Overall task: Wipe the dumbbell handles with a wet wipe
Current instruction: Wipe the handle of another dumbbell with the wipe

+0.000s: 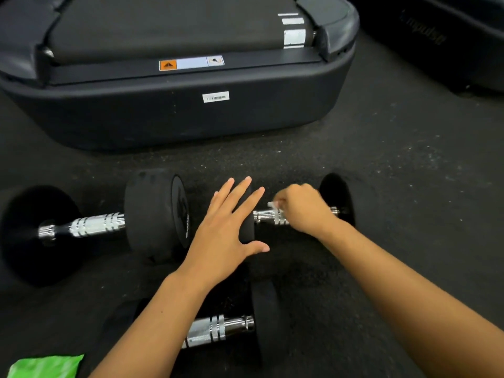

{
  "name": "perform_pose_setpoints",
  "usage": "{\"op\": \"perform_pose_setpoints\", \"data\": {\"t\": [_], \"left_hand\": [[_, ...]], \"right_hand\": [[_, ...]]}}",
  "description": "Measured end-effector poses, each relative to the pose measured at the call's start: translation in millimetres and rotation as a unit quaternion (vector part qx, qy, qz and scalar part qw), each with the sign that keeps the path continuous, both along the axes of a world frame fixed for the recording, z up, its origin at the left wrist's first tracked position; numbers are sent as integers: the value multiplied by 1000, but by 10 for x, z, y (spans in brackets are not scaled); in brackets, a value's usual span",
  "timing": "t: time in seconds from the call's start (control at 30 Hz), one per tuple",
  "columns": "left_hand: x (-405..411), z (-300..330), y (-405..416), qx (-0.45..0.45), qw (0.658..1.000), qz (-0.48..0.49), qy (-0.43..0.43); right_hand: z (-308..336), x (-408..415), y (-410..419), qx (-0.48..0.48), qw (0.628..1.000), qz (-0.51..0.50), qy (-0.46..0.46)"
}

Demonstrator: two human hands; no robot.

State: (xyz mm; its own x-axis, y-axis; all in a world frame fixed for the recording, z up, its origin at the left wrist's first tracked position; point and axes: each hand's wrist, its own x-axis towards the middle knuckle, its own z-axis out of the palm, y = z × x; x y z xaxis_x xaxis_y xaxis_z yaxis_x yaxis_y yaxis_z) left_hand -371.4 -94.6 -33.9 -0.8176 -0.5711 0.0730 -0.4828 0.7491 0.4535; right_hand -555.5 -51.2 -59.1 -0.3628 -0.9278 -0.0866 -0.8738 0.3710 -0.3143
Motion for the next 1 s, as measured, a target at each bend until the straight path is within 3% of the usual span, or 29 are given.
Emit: {"op": "perform_pose_setpoints", "data": {"t": [0.17,0.3,0.47,0.67,0.77,0.83,0.93,1.0], "left_hand": [[-1,37,12,10,1000,-1,-11],[12,9,12,10,1000,-4,-5],[23,21,10,17,1000,-8,-5],[-3,9,-5,16,1000,3,-1],[-2,22,-6,17,1000,0,0],[1,20,2,17,1000,0,1],[-10,14,-5,13,1000,3,0],[-9,13,-10,16,1000,5,-5]], "right_hand": [[14,15,181,-53,995,77,-36],[13,91,33,-51,995,84,-8],[3,122,339,-93,978,184,-32],[-19,237,266,-57,981,185,15],[-68,139,515,-130,957,243,89],[-121,40,552,-145,960,216,103],[-83,122,387,-104,987,121,2],[-73,204,392,-117,982,147,19]]}}
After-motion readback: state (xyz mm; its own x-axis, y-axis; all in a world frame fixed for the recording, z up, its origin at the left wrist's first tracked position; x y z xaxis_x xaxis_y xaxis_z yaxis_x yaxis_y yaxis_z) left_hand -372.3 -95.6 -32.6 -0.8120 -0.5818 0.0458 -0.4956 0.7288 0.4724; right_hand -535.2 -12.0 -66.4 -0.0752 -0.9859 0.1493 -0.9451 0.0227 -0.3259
